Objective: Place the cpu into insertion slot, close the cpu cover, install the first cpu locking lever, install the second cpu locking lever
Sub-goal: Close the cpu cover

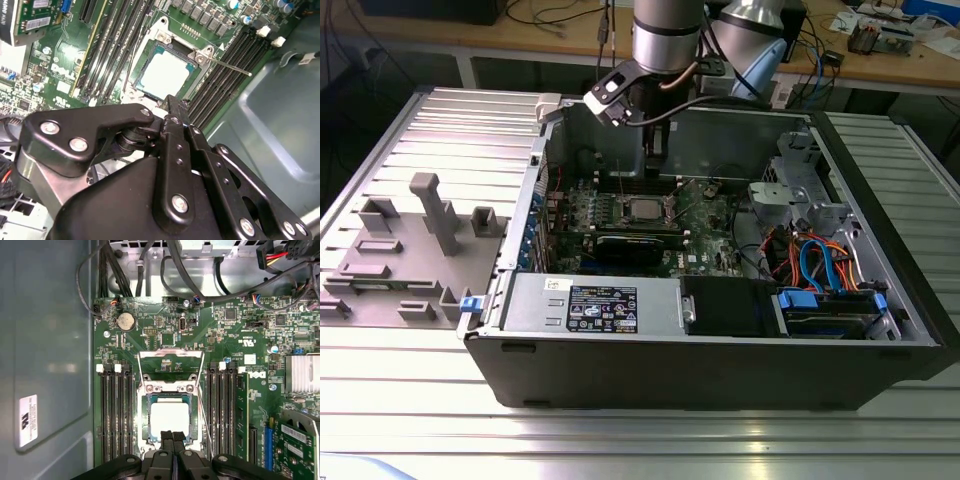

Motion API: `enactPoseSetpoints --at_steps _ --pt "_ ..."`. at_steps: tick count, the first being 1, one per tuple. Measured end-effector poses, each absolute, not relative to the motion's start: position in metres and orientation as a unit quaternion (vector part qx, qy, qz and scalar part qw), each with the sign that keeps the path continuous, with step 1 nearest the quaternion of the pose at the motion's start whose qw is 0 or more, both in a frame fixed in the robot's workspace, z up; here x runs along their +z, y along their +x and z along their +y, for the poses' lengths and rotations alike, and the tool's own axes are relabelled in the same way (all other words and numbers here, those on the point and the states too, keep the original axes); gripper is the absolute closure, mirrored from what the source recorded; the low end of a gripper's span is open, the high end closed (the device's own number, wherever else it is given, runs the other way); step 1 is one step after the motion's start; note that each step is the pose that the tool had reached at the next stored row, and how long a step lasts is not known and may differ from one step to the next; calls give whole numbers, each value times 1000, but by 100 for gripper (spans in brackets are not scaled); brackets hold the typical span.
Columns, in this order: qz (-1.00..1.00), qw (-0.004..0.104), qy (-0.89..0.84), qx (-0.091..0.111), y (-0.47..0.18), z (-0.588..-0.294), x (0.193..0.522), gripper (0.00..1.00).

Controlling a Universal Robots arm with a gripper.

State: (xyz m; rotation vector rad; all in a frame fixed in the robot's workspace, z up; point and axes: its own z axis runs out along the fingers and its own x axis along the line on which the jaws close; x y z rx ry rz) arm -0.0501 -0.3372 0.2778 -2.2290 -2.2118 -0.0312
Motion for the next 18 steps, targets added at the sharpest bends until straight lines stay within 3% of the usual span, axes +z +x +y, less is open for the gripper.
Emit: enactPoseSetpoints --at_steps 18 --pt "-704 0 -710 -10 -46 -337 280 89"
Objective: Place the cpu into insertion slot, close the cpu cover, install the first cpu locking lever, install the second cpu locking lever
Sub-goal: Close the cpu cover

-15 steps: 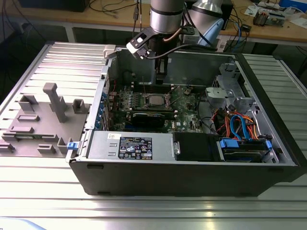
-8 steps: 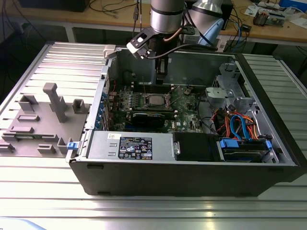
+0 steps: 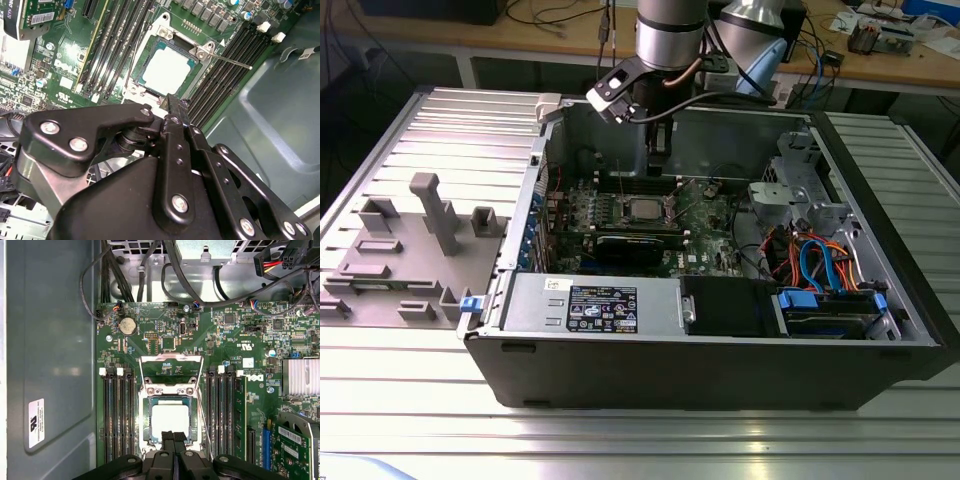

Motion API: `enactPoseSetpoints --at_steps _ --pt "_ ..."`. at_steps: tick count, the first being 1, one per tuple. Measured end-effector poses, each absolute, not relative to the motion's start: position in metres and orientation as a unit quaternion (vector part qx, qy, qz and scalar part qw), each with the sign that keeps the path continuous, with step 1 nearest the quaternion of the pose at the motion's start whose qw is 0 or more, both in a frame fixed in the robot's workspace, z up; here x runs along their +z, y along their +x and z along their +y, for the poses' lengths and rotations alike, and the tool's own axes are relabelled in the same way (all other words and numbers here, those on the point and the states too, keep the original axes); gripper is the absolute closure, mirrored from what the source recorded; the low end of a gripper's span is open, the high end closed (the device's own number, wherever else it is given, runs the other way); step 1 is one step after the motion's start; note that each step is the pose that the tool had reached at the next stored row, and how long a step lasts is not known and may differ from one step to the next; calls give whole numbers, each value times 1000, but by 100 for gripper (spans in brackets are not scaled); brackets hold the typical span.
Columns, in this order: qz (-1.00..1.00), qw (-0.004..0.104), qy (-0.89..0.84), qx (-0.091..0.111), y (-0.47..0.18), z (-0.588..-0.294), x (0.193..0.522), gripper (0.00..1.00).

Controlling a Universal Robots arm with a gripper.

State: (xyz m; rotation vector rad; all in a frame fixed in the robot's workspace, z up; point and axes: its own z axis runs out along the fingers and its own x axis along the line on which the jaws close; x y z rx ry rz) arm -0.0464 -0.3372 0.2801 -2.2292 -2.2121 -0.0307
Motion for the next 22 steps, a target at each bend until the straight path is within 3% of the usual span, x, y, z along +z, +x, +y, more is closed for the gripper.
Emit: enactPoseSetpoints --at_steps 22 --pt "-704 0 -710 -10 -37 -337 280 89"
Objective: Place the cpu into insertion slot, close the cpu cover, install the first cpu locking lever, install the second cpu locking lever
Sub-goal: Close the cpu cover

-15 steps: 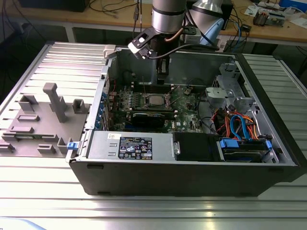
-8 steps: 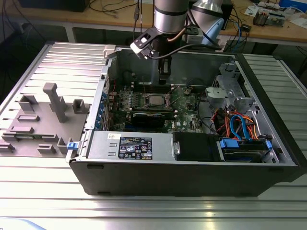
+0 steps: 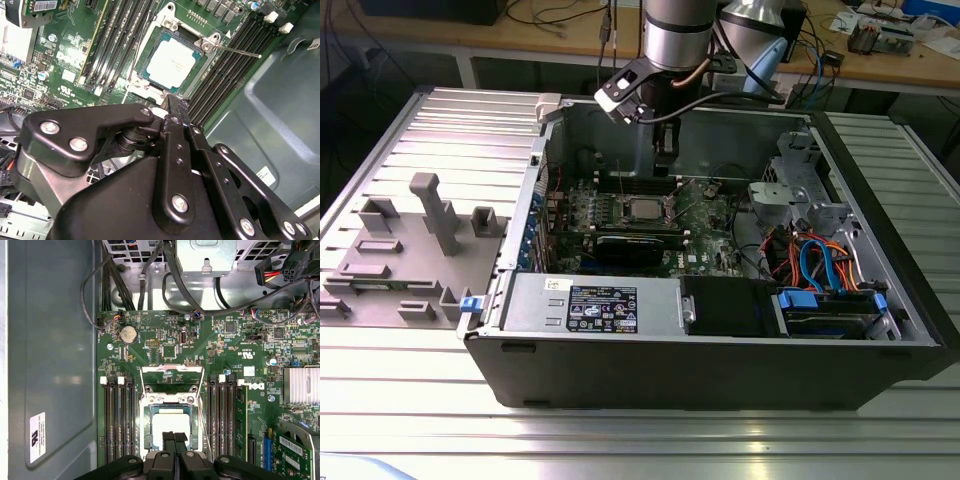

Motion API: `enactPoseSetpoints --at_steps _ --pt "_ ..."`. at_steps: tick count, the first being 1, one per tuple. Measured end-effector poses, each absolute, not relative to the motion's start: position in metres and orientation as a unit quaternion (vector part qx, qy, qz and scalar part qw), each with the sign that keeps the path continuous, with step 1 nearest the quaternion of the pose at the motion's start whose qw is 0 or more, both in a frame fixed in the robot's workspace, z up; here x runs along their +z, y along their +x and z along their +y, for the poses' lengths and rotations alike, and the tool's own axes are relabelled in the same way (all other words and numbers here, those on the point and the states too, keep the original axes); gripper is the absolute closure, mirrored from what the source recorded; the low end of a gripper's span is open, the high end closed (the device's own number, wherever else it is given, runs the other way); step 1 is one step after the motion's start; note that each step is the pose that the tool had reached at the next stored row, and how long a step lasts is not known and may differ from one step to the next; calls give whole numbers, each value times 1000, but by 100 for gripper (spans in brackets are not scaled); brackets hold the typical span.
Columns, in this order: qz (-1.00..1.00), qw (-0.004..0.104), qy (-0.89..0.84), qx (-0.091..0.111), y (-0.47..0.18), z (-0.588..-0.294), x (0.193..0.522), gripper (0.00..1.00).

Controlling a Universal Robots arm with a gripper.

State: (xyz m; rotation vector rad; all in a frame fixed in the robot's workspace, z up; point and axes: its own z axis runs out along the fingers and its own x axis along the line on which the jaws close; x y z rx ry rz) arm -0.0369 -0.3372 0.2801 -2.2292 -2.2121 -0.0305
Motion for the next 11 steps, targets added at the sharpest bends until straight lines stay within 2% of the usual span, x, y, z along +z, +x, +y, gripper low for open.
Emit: enactPoseSetpoints --at_steps 11 --pt "-704 0 -710 -10 -34 -337 280 89"
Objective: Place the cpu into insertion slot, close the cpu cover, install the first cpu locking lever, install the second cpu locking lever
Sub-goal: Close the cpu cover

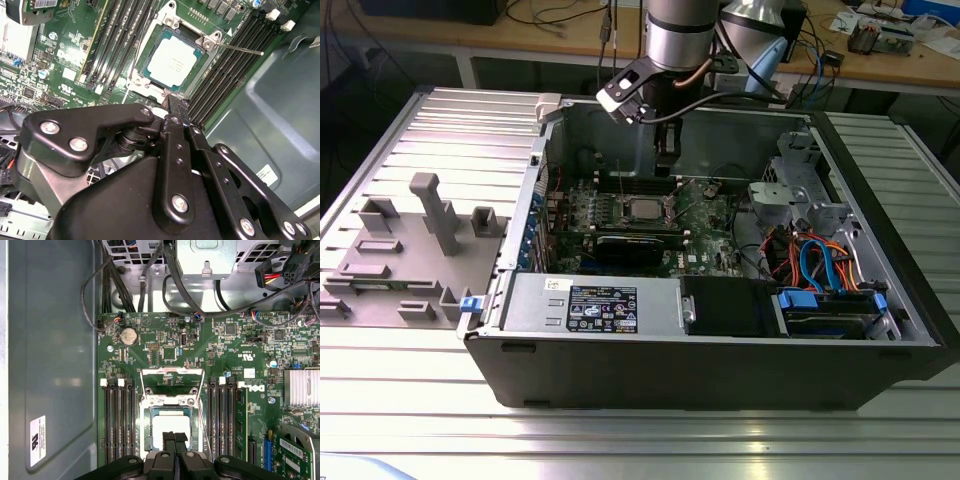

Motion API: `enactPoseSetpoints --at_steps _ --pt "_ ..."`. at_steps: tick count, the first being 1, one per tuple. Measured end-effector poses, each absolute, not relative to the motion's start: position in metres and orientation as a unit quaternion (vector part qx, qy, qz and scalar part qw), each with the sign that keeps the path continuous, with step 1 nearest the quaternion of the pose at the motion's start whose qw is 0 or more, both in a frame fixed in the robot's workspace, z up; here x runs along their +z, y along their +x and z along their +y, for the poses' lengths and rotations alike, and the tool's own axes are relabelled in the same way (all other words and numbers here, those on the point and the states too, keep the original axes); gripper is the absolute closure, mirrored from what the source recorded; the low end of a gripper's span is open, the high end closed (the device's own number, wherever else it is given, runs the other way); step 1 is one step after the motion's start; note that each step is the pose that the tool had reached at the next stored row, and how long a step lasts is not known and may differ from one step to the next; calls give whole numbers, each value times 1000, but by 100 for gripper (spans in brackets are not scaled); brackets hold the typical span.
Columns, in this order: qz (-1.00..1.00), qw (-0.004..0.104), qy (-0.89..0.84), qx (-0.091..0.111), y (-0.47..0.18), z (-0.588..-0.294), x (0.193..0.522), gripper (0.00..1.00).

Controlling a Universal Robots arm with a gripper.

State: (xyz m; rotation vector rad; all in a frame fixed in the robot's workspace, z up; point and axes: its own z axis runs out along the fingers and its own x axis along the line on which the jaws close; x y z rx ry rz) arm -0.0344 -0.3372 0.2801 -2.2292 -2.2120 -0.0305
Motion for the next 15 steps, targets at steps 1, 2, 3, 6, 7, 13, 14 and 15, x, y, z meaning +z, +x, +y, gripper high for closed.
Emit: enactPoseSetpoints --at_steps 1,2,3,6,7,13,14,15 --pt "-704 0 -710 -10 -34 -337 280 89" --pt "-704 0 -710 -10 -34 -337 280 89" --pt "-704 0 -710 -10 -34 -337 280 89" --pt "-704 0 -710 -10 -34 -337 280 89" --pt "-704 0 -710 -10 -34 -337 280 89" --pt "-704 0 -710 -10 -32 -337 280 89" --pt "-704 1 -710 -10 -31 -337 280 89" --pt "-704 1 -710 -10 -30 -337 280 89"
